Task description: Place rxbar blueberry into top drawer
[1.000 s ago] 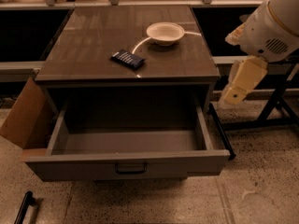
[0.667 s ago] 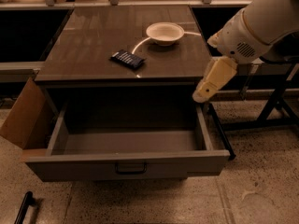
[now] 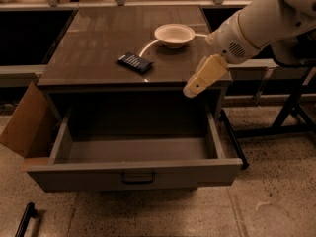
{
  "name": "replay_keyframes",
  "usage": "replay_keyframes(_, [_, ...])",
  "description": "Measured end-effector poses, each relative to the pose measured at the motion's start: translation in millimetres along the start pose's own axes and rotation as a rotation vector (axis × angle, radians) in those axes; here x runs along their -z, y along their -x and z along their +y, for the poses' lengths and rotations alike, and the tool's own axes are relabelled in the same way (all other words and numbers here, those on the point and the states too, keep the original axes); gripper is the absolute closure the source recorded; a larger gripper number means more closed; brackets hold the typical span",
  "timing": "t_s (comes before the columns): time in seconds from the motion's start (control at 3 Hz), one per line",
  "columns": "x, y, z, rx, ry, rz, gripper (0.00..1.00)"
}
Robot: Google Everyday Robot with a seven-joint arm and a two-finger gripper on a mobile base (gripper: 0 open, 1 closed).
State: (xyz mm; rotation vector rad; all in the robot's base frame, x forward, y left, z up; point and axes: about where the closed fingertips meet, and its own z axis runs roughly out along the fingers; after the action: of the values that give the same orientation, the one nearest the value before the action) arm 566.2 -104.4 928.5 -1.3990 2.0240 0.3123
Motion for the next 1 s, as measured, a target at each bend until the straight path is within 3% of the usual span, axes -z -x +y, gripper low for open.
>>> replay_keyframes(0.33, [-18, 4, -12, 0.001, 0.004, -0.042, 0.00])
replay_keyframes(1.0, [-85, 23, -50, -0.074, 0.024, -0.100, 0.00])
